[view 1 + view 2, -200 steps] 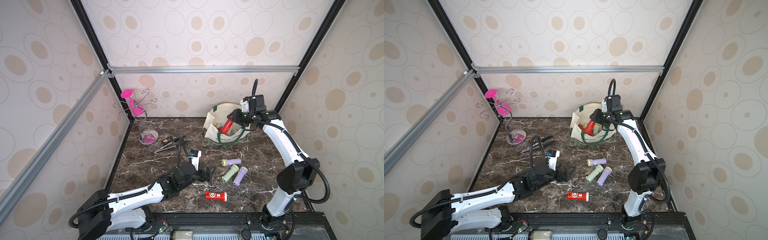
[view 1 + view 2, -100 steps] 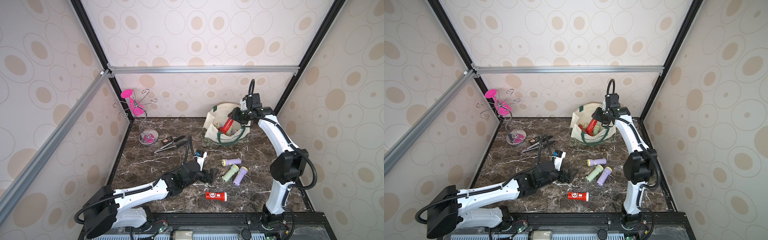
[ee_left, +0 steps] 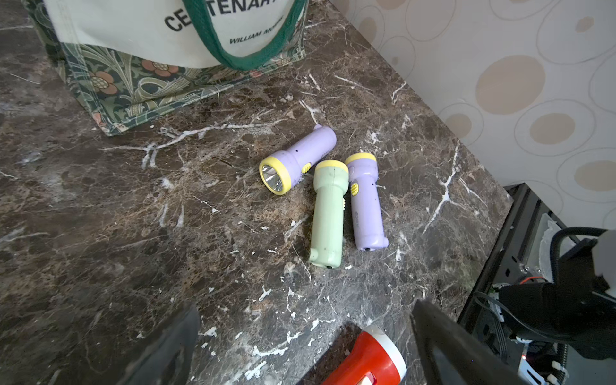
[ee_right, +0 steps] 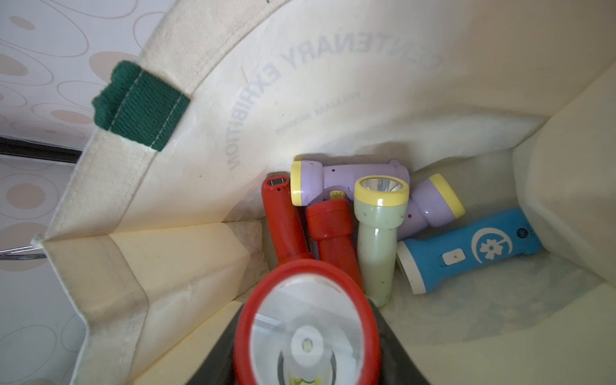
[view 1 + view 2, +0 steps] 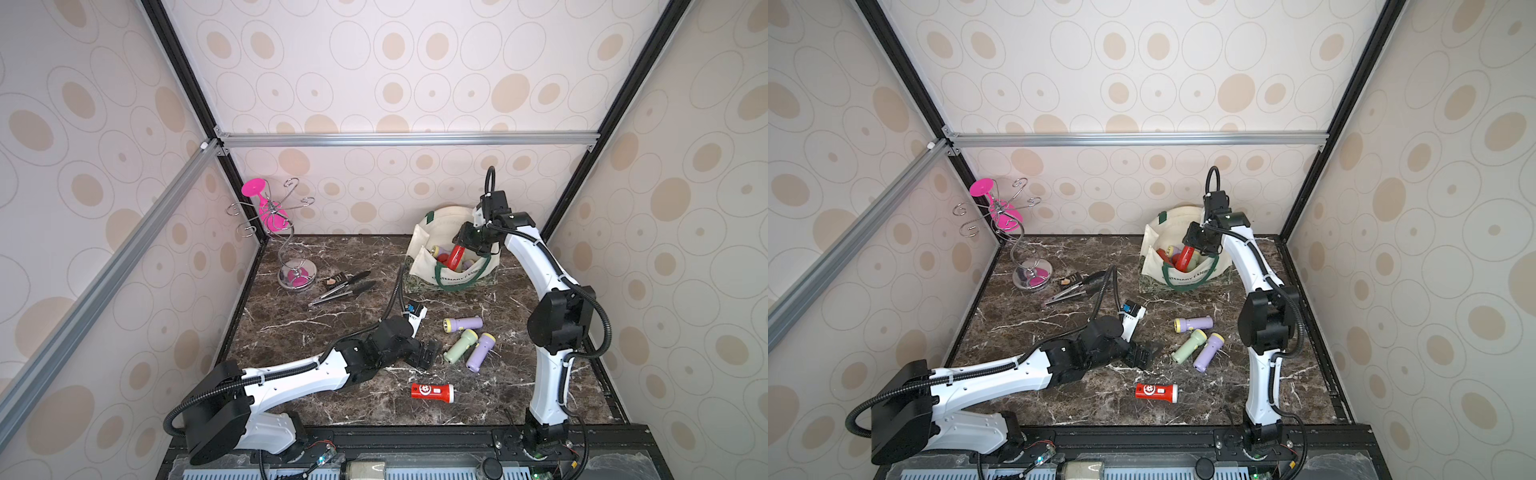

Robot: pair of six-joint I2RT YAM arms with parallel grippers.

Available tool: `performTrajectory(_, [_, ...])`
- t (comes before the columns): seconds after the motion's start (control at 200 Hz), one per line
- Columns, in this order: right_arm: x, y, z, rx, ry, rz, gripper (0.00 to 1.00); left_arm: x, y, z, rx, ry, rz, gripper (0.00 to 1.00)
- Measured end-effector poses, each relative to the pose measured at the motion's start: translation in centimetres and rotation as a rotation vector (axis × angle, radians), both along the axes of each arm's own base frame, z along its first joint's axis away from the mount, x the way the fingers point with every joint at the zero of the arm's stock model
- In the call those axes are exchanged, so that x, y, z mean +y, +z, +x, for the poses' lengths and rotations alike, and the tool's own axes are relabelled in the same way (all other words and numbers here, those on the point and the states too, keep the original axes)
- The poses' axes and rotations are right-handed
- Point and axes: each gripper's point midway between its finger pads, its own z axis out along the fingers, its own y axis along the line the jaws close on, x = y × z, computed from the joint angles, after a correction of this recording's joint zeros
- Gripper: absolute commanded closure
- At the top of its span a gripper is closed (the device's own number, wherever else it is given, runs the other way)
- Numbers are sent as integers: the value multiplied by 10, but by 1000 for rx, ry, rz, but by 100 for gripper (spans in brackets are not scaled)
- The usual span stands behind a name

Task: Put the flashlights into the tote bags
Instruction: Place the flashlight in the canvas bag, then pick up the flashlight from the center of the board.

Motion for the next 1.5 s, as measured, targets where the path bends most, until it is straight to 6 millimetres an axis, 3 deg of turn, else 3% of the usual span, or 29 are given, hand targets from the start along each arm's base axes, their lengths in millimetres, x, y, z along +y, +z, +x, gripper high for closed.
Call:
performTrajectory(0.13, [-2, 8, 1, -17, 0, -17, 44, 2, -6, -2, 8, -12, 27, 0])
performTrajectory(0.31, [-4, 25, 5, -61, 0, -25, 32, 3, -10, -4, 13, -19, 44, 0])
performTrajectory(0.57, [-4, 82, 10, -183, -8, -18, 27, 8, -20, -11, 26, -49, 101, 3])
performTrajectory(0.825, [2, 101, -3, -211, 15, -20, 25, 6, -31, -27, 39, -120, 153, 8])
performTrajectory(0.955, [11, 118, -23, -236, 47, -16, 23, 2, -44, -36, 58, -154, 183, 8])
performTrajectory(1.076, [15, 135, -47, -255, 67, -10, 6, -2, -54, -44, 79, -183, 204, 7])
performTrajectory(1.206, [15, 149, -73, -279, 97, -8, 4, -4, -64, -51, 92, -203, 225, 7])
performTrajectory(1.341, [9, 149, -99, -271, 108, -5, 3, -3, -73, -57, 107, -211, 232, 8])
performTrajectory(1.501, [3, 137, -136, -237, 123, -4, 3, -4, -82, -70, 128, -248, 247, 6])
